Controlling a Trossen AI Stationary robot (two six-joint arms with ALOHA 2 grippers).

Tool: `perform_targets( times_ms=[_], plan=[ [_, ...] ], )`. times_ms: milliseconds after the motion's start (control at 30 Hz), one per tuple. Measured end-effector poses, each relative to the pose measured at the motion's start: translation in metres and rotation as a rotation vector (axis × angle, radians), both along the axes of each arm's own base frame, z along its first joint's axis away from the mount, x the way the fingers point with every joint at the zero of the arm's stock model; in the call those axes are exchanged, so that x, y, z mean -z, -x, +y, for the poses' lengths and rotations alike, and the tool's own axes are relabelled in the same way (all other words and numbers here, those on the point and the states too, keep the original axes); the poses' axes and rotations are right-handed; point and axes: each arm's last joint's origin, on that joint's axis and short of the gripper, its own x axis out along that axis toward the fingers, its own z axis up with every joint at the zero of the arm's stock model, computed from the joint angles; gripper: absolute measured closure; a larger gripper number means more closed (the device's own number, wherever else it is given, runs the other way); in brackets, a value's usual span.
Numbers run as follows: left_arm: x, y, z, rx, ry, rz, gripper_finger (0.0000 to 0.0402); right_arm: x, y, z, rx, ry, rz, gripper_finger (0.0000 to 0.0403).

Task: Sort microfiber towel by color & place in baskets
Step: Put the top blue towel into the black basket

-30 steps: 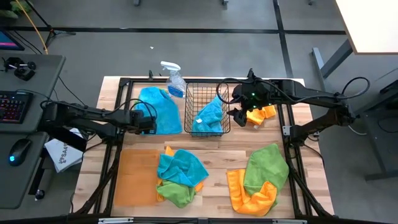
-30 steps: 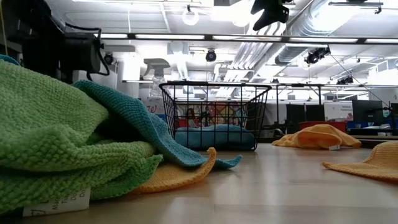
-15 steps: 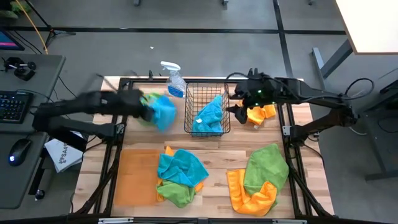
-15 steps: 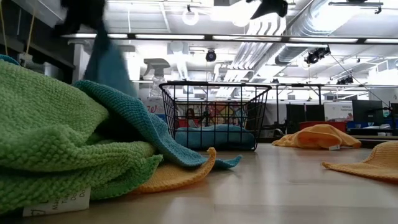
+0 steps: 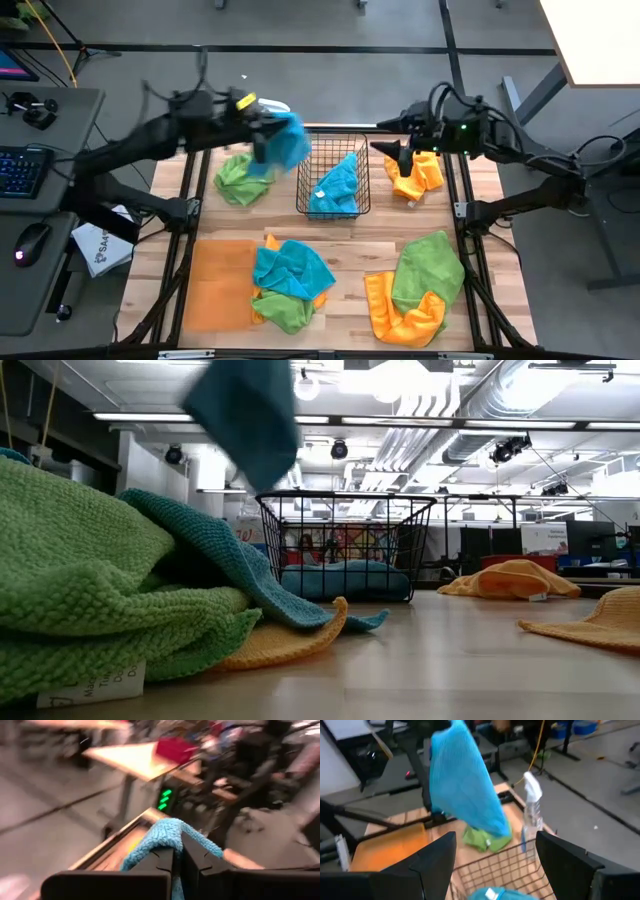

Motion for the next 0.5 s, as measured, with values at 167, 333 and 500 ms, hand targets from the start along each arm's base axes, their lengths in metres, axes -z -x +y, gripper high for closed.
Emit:
perform_targets(
  times_ms=[167, 333, 500],
  plan=[
    [0.009, -0.053, 0.013, 0.096, -0.106, -0.094, 0.0401, -0.004, 0.007, -0.004, 0.052, 0.016, -0.015, 0.0132],
    [0.032, -0.073, 0.020, 0.088, -0.110, 0.028, 0.0401, -0.003, 0.009, -0.004, 0.055, 0.029, -0.002, 0.0132],
    [0.066, -0.079, 0.024, 0.052, -0.082, 0.123, 0.0401, -0.003, 0.009, -0.004, 0.054, 0.033, 0.000, 0.0132]
  ],
)
